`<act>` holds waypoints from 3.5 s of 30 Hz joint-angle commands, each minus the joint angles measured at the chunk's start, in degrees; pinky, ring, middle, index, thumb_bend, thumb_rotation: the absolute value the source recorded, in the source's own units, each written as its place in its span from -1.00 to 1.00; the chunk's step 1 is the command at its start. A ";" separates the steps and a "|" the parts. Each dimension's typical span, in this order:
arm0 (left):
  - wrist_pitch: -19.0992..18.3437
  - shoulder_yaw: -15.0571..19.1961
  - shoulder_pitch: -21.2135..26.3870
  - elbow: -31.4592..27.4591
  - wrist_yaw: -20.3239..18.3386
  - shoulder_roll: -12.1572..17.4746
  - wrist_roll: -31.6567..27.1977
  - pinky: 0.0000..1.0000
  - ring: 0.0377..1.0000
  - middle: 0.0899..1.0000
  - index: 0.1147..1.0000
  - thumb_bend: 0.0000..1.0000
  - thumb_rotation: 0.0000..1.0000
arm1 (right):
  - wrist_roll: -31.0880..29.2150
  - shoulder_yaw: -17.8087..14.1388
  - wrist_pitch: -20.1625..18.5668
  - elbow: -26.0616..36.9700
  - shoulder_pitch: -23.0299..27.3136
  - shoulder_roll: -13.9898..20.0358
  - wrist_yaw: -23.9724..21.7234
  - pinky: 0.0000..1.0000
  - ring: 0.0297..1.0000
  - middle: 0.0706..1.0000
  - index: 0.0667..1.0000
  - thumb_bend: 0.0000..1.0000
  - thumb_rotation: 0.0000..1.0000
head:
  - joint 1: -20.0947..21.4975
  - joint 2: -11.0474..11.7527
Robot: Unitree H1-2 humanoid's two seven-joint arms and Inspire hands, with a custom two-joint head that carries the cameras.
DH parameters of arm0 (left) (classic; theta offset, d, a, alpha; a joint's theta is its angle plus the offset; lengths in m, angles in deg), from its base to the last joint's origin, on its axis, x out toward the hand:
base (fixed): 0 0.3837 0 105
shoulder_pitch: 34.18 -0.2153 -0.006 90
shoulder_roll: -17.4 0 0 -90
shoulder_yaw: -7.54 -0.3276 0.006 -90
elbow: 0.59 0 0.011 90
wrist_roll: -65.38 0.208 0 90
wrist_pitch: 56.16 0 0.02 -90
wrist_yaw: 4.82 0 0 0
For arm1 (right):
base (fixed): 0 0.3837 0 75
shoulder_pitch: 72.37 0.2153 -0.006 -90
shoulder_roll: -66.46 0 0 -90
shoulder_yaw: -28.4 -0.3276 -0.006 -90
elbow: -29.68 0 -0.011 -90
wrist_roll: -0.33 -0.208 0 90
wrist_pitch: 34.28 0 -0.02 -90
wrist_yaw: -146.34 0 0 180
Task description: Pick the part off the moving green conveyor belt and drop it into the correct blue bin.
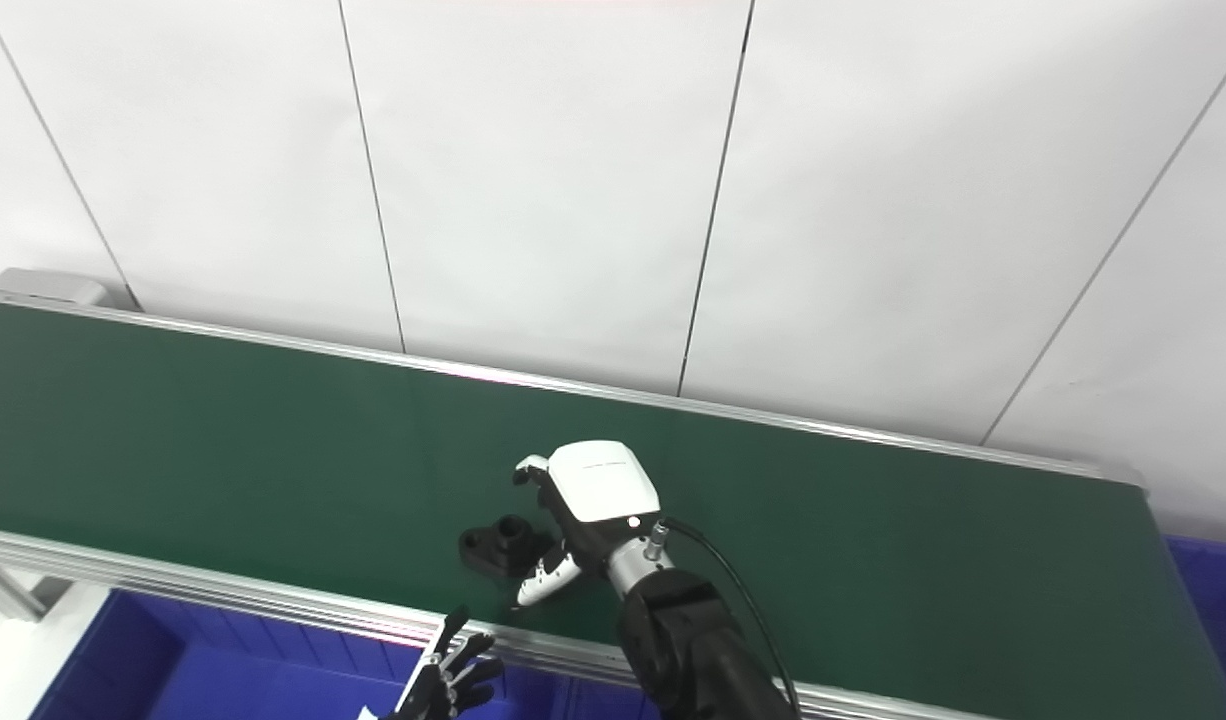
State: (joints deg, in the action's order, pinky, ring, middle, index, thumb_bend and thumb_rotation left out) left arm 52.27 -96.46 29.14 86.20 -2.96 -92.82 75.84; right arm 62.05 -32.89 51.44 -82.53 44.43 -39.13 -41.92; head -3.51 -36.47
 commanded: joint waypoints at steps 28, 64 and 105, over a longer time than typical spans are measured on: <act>-1.36 -1.38 -1.89 -5.22 -0.16 -0.92 -0.48 0.63 0.60 0.74 0.96 0.45 0.44 | -7.77 4.63 -3.15 -14.59 1.03 4.52 14.73 -0.49 -0.40 -0.33 -0.12 0.01 -0.72 | 1.35 -2.19; -2.34 -0.62 -1.74 -5.65 -0.99 0.77 -1.28 0.68 0.62 0.75 0.99 0.44 0.46 | -4.36 7.63 15.04 -14.88 2.93 7.20 56.57 -0.71 -0.69 -0.58 -0.10 0.02 -0.73 | 3.03 -1.92; -7.52 5.75 2.67 -9.48 -5.62 7.79 -10.81 1.00 0.83 0.94 1.00 0.12 0.74 | 2.02 -0.51 25.09 30.25 -19.13 30.16 44.07 -0.64 -0.63 -0.52 -0.11 0.02 -0.72 | 23.72 -10.46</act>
State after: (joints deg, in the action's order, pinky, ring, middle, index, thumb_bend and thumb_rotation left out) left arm 44.16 -90.83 31.17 78.83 -7.90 -85.52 65.66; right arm 64.28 -32.54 73.95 -55.25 25.26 -9.79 1.75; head 20.21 -46.85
